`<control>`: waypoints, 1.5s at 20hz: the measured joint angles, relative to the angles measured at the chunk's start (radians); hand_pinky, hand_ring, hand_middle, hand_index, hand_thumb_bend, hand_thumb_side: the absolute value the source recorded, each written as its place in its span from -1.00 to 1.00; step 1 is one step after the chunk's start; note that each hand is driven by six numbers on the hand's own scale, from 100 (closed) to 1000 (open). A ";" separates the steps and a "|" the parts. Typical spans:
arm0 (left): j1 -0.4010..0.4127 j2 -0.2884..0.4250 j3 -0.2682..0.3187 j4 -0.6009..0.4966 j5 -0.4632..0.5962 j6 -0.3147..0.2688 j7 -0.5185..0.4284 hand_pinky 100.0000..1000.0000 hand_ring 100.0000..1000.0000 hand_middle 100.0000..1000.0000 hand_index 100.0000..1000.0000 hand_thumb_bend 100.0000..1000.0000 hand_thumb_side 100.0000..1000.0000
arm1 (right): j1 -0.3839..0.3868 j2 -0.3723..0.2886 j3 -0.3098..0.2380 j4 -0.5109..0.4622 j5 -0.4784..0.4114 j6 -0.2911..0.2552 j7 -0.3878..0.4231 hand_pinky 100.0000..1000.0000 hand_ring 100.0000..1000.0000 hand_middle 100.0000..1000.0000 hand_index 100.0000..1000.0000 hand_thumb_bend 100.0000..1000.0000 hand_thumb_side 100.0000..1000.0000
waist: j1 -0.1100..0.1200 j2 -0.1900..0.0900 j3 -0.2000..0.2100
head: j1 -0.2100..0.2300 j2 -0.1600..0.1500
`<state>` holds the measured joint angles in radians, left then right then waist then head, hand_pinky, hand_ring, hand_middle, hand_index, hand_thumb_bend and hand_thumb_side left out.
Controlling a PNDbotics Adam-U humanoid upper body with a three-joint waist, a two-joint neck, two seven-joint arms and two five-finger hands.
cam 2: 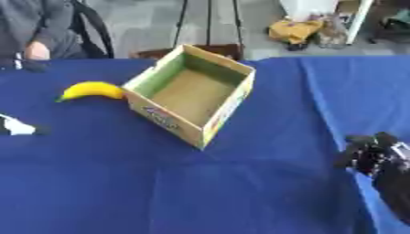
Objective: Pick up objects on the table and place them in the box.
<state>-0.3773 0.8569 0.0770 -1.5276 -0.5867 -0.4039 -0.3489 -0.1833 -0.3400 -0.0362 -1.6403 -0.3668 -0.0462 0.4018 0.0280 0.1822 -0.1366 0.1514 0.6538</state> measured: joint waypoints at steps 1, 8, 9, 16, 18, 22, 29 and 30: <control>-0.027 0.014 -0.010 0.038 0.000 -0.018 -0.027 0.68 0.44 0.34 0.57 0.70 -0.43 | 0.000 0.000 0.000 0.000 0.000 0.001 0.001 0.19 0.08 -0.03 0.43 -1.00 0.79 | 0.001 -0.001 -0.002 | 0.001 0.000; -0.242 0.051 -0.062 0.323 -0.027 -0.102 -0.160 0.66 0.44 0.31 0.55 0.67 -0.42 | 0.000 -0.004 0.007 0.000 0.005 0.004 0.010 0.19 0.08 -0.03 0.43 -1.00 0.80 | 0.016 0.000 -0.021 | 0.001 0.000; -0.270 0.050 -0.065 0.361 -0.037 -0.109 -0.169 0.66 0.44 0.31 0.55 0.67 -0.43 | 0.000 -0.006 0.007 0.000 0.006 0.004 0.011 0.19 0.08 -0.03 0.43 -1.00 0.81 | 0.017 0.000 -0.023 | 0.001 0.000; -0.427 -0.004 -0.066 0.624 -0.168 -0.137 -0.188 0.66 0.43 0.29 0.53 0.62 -0.39 | -0.003 -0.008 0.018 0.000 0.013 0.006 0.021 0.19 0.08 -0.03 0.43 -1.00 0.82 | 0.026 0.013 -0.055 | 0.012 -0.006; -0.453 -0.022 -0.060 0.681 -0.207 -0.143 -0.183 0.64 0.42 0.27 0.51 0.58 -0.44 | -0.008 -0.008 0.019 0.000 0.014 0.006 0.024 0.19 0.08 -0.03 0.43 -1.00 0.82 | 0.027 0.020 -0.065 | 0.018 -0.007; -0.479 -0.043 -0.045 0.751 -0.269 -0.145 -0.150 0.60 0.36 0.20 0.46 0.45 -0.63 | -0.015 -0.008 0.025 0.000 0.018 0.005 0.027 0.19 0.08 -0.03 0.43 -1.00 0.84 | 0.034 0.038 -0.082 | 0.029 -0.014; -0.489 -0.053 -0.032 0.792 -0.323 -0.122 -0.047 0.56 0.30 0.15 0.41 0.32 -0.80 | -0.028 -0.005 0.025 0.000 0.029 0.004 0.029 0.19 0.08 -0.03 0.43 -1.00 0.85 | 0.042 0.074 -0.100 | 0.041 -0.024; -0.490 -0.053 -0.030 0.796 -0.326 -0.119 -0.036 0.56 0.30 0.15 0.41 0.30 -0.82 | -0.029 -0.003 0.025 0.000 0.031 0.004 0.029 0.19 0.08 -0.03 0.43 -1.00 0.88 | 0.043 0.079 -0.104 | 0.041 -0.025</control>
<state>-0.8673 0.8039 0.0473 -0.7313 -0.9127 -0.5233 -0.3850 -0.2120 -0.3431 -0.0115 -1.6406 -0.3361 -0.0418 0.4308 0.0715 0.2616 -0.2404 0.1928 0.6284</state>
